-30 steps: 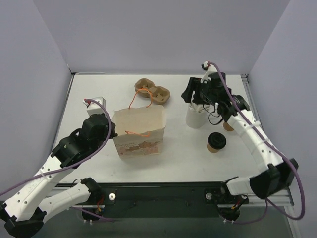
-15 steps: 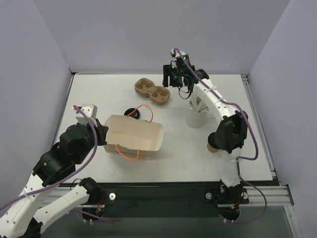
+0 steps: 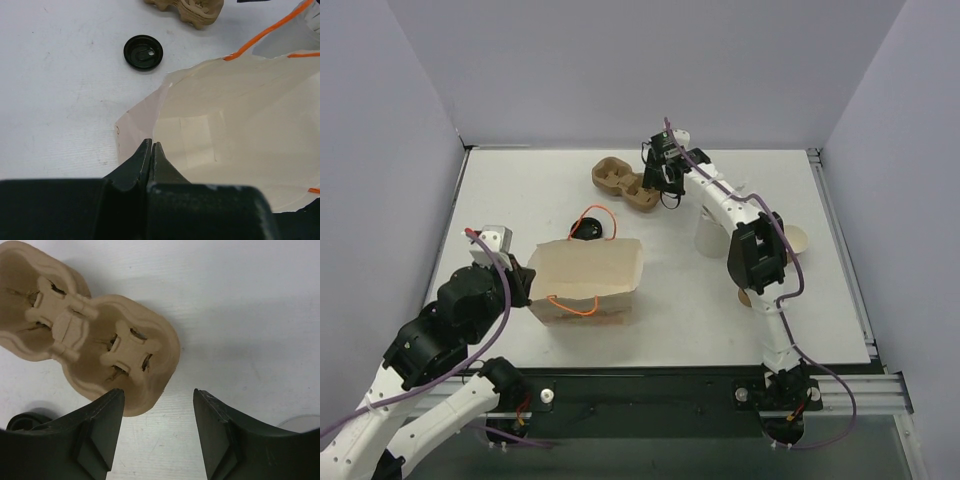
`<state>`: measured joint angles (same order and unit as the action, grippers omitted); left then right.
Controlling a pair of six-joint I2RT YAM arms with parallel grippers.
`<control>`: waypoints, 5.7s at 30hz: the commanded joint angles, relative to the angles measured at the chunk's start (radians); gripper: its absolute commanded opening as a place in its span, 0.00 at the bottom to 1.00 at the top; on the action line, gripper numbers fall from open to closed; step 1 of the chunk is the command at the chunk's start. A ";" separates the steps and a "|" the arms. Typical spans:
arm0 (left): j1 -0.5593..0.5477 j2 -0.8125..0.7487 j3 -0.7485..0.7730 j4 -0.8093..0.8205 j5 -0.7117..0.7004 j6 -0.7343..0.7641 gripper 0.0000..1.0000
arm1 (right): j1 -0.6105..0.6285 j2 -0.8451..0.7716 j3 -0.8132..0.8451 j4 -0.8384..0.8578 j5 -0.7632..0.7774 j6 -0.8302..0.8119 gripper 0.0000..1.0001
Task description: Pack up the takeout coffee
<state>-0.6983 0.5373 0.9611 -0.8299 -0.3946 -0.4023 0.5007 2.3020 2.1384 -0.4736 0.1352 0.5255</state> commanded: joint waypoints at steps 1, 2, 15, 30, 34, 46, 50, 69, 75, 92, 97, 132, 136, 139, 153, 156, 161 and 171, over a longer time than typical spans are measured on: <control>0.005 -0.026 -0.015 -0.014 -0.007 -0.027 0.00 | -0.004 0.019 0.061 -0.048 0.090 0.080 0.57; 0.005 -0.028 -0.018 -0.014 -0.010 -0.029 0.00 | -0.007 0.017 0.055 -0.051 0.096 0.100 0.57; 0.005 -0.026 -0.004 -0.009 -0.015 -0.021 0.00 | -0.011 0.076 0.075 -0.050 0.092 0.211 0.53; 0.005 -0.019 0.014 0.011 -0.009 0.030 0.00 | -0.011 0.096 0.069 -0.056 0.109 0.277 0.38; 0.005 -0.020 0.025 0.009 -0.009 0.031 0.00 | -0.011 0.086 0.057 -0.072 0.113 0.280 0.35; 0.005 -0.062 0.034 -0.012 -0.016 0.020 0.00 | -0.007 0.053 -0.005 -0.089 0.126 0.291 0.34; 0.005 -0.062 0.041 -0.018 -0.024 0.019 0.00 | -0.005 0.022 -0.038 -0.096 0.133 0.303 0.33; 0.005 -0.039 0.034 0.023 -0.020 0.037 0.00 | 0.006 -0.177 -0.192 -0.119 0.058 0.205 0.34; 0.005 -0.036 0.027 0.020 0.000 0.034 0.00 | -0.002 -0.112 -0.066 -0.082 -0.100 -0.022 0.43; 0.005 -0.040 0.037 -0.008 -0.020 0.057 0.00 | -0.045 0.100 0.135 0.001 -0.238 -0.229 0.53; 0.005 -0.043 0.036 -0.008 -0.023 0.057 0.00 | -0.047 0.131 0.156 0.009 -0.221 -0.263 0.53; 0.005 -0.054 0.042 -0.034 -0.047 0.045 0.00 | -0.025 0.182 0.132 0.127 -0.194 -0.275 0.40; 0.005 -0.056 0.044 -0.034 -0.050 0.048 0.00 | -0.024 0.166 0.118 0.145 -0.171 -0.301 0.38; 0.005 -0.056 0.041 -0.032 -0.047 0.048 0.00 | -0.024 0.157 0.112 0.156 -0.160 -0.320 0.33; 0.005 -0.034 0.036 0.021 -0.001 0.025 0.00 | -0.022 0.051 0.100 0.204 -0.138 -0.349 0.27; 0.005 -0.028 0.036 0.043 0.002 0.023 0.00 | -0.024 0.039 0.086 0.208 -0.138 -0.357 0.27; 0.005 -0.023 0.039 0.041 0.007 0.030 0.00 | -0.027 0.054 0.071 0.224 -0.218 -0.360 0.42; 0.005 -0.022 0.042 0.034 -0.001 0.046 0.00 | -0.019 0.108 0.060 0.216 -0.178 -0.338 0.50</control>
<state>-0.6983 0.5110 0.9638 -0.8482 -0.4007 -0.3622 0.4732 2.4142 2.2002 -0.2710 -0.0662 0.1810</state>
